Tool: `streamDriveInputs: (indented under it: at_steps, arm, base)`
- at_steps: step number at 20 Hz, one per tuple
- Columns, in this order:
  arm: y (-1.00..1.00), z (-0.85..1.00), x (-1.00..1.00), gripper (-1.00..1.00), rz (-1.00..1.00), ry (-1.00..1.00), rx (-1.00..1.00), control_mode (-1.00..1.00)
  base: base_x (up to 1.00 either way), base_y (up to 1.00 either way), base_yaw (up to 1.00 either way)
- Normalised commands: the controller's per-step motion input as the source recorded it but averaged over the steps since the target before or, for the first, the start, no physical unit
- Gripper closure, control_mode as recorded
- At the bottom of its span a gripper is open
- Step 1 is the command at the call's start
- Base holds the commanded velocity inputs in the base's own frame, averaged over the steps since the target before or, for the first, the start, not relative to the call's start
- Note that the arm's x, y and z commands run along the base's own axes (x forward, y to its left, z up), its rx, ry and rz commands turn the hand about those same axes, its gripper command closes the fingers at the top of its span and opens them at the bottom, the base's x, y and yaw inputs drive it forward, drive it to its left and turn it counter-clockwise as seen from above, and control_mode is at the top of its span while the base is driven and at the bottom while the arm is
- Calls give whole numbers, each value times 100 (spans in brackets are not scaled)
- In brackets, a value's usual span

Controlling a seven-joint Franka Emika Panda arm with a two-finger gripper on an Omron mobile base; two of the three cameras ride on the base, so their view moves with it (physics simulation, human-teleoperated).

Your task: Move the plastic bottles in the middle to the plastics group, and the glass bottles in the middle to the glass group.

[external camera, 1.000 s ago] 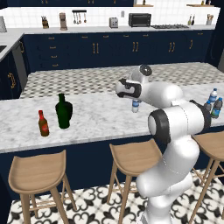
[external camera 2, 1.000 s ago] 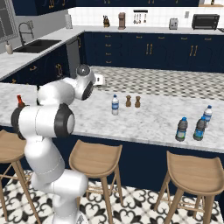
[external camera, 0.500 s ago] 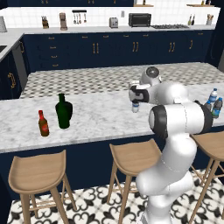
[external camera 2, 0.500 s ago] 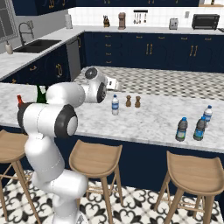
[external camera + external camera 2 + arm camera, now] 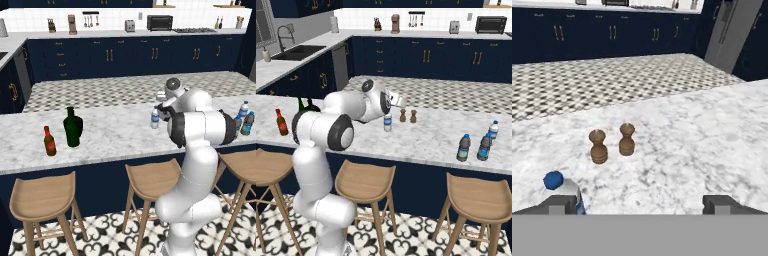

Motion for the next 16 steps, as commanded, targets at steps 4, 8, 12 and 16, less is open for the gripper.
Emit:
streamDriveInputs:
  at_steps: [4, 8, 12, 16]
  arm:
    - [-28, -9, 47, -100, 1, 17, 20, -100]
    - [-3, -4, 73, -100, 11, 19, 20, -100]
    - [-12, 0, 72, -100, 13, 15, 15, -100]
    - [-2, -8, 58, -100, 7, 7, 5, -100]
  base:
    - [0, 0, 0]
    - [0, 0, 0]
    - [0, 0, 0]
    - [0, 0, 0]
